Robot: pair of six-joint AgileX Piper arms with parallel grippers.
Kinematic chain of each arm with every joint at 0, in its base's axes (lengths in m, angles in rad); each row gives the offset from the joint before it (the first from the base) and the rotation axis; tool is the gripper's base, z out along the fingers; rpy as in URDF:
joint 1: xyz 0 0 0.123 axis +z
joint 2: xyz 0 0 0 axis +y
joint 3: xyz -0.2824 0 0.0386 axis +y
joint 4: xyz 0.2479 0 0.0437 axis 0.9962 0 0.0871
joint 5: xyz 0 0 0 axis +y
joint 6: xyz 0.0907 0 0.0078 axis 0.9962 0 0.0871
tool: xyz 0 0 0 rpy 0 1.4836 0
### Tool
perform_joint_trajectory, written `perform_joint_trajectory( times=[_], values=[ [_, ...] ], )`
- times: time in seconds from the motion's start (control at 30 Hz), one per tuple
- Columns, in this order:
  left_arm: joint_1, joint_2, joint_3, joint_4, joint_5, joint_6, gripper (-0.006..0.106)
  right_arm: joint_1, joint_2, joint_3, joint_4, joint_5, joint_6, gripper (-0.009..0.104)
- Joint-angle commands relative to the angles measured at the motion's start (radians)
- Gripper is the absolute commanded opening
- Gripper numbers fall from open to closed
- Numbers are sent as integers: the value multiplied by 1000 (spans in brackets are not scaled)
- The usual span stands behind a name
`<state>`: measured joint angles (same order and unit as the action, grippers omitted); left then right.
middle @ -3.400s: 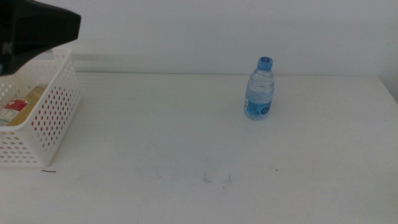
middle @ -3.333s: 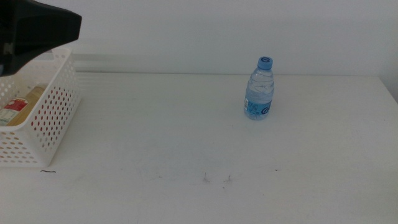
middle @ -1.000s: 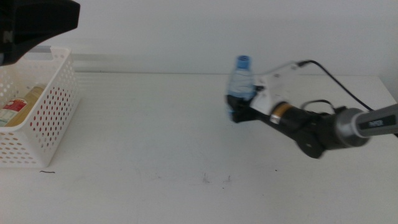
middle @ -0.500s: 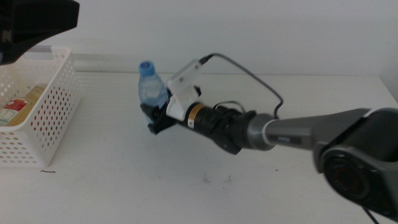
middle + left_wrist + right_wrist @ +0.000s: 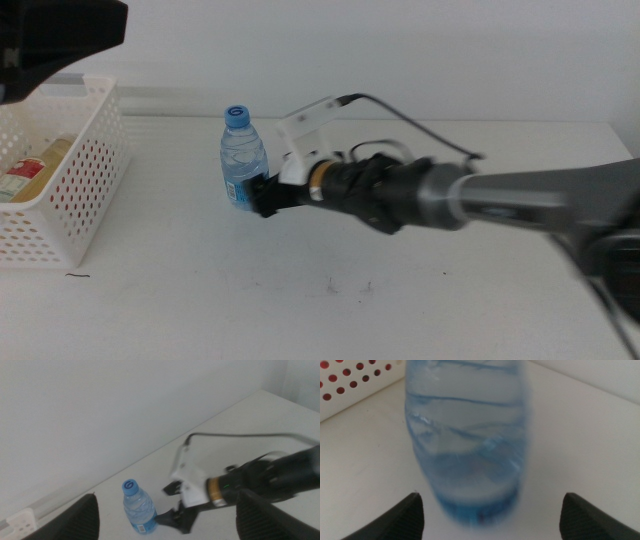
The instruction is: Use arms to grab the bottles and put them into the dustbin to the left of the table.
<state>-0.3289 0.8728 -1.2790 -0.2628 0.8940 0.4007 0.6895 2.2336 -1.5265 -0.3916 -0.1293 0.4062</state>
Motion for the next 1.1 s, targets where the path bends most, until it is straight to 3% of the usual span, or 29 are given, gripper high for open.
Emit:
perform_joint_trajectory(
  times=[0.0, 0.13, 0.23, 0.33, 0.4, 0.47, 0.53, 0.97, 1.07],
  values=[
    [-5, -2, 2, 0, -15, -9, 94, 2, -148, 122, -6, 72, 61, 91],
    [-5, -2, 2, 0, -15, -9, 94, 4, -481, 345, -6, 182, 78, 91],
    [-5, -2, 2, 0, -15, -9, 94, 21, -744, 405, 13, 406, -42, 91],
    [-5, -2, 2, 1, -15, -9, 94, 27, -961, 348, 140, 658, -233, 91],
    [-5, -2, 2, 1, -15, -9, 94, 27, -1063, 285, 277, 811, -380, 91],
    [-5, -2, 2, 1, -15, -9, 94, 27, -1122, 238, 398, 907, -494, 91],
    [-5, -2, 2, 1, -15, -9, 94, 27, -1149, 208, 458, 956, -551, 91],
    [-5, -2, 2, 1, -15, -9, 94, 27, -1160, 201, 472, 966, -553, 91],
    [-5, -2, -1, 58, -22, -9, 94, 27, -1160, 201, 472, 967, -553, 91]
  ],
)
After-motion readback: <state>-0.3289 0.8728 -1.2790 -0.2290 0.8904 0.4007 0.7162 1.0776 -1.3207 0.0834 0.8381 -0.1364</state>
